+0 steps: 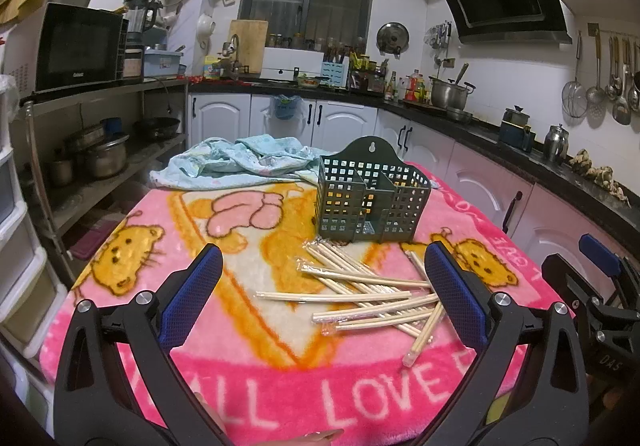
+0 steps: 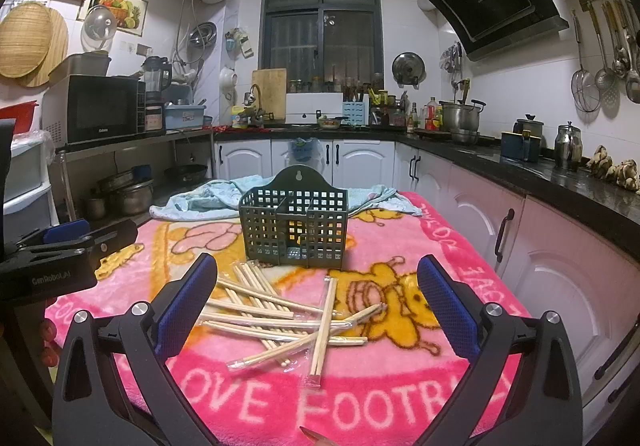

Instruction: Organize utensils

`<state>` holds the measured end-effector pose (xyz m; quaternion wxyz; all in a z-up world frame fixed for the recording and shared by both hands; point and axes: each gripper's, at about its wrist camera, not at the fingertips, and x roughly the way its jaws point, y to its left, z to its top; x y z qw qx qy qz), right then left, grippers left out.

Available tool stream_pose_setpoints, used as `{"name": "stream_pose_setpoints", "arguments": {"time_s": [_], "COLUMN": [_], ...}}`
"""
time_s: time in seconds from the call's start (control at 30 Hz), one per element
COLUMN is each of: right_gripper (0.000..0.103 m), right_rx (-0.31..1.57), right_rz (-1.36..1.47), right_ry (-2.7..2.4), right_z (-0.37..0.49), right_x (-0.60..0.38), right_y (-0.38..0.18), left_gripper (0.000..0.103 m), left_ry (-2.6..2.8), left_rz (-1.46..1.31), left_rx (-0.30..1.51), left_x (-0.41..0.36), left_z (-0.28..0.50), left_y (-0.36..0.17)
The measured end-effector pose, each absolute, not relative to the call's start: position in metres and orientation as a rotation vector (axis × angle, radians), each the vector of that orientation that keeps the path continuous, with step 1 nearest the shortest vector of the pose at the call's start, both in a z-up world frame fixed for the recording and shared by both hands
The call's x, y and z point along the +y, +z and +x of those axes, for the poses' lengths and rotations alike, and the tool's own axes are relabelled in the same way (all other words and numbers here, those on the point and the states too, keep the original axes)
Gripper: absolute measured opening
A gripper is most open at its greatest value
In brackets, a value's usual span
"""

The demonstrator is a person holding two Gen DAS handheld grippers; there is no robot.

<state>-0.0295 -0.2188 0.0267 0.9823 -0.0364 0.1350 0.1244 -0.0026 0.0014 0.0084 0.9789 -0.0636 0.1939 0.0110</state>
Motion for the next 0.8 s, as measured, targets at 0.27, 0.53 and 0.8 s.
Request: {"name": "stream_pose_setpoints", "arguments": {"time_s": [0.27, 0.53, 0.8], "right_gripper": [0.097, 0.097, 0.097], "right_rx": [0.273, 0.282, 0.330], "right_rz": [-0.075, -0.082, -0.120], "right_ry": [0.251, 0.273, 0.359], "right_z": [-0.030, -0.033, -0.020], "right_x": [-0.220, -0.204, -0.192], "right_y": [0.031, 0.033, 0.032], "left_gripper": [0.093, 0.093, 0.093], "left_ry": [0.022, 0.011, 0.055], "left_rz": [-0.127, -0.149, -0.253], "left_rx": [0.391, 0.429, 0.509], "left_x": [0.001, 0.008, 0.048], "left_z": [-0.003, 0.005, 0.018], "left_y": [0.008, 0.009, -0.002]}}
